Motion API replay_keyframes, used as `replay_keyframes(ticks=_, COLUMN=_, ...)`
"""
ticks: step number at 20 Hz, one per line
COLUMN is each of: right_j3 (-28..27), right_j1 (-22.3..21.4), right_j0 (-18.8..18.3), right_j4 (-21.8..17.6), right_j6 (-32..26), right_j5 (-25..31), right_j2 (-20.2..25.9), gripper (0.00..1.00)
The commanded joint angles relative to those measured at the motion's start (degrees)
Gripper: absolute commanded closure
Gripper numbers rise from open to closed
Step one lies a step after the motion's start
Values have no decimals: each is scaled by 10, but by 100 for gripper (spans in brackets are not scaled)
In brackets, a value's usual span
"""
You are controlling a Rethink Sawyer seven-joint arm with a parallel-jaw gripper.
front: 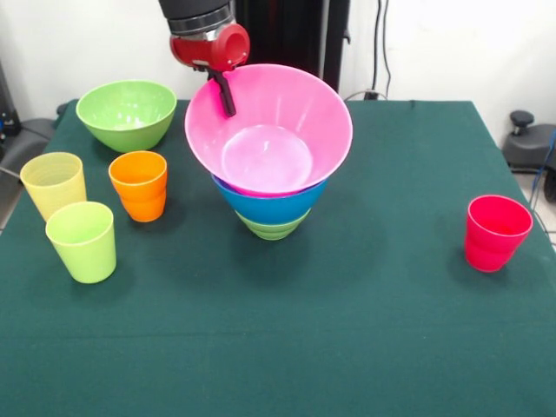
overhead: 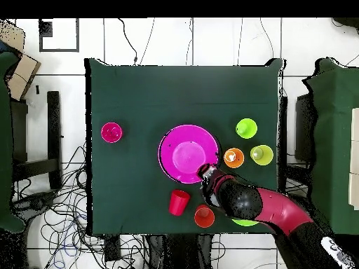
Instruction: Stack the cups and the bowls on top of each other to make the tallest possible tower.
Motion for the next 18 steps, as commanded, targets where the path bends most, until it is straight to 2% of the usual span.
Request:
replay_keyframes(ticks=1, right_j3=-39, right_j1=19, right_j0=32, right_j4=-37, right_j6=12, right_j5=-40, right_j2=-12, gripper=100)
replay_keyframes(ticks=12, right_j3=-40, right_j1=20, right_j0=34, right_j4=-35, right_j6=12, right_j5=-41, right_j2=-12, gripper=100)
replay_keyframes(ticks=13, right_j3=-41, right_j1=20, right_j0=34, right_j4=-35, right_j6=12, right_j5=-41, right_j2=-12, gripper=0)
replay_keyframes(ticks=18, right_j3=-41, right_j1=19, right_j0=35, right_j4=-37, right_j6=11, right_j5=-43, right_j2=-15, gripper=0)
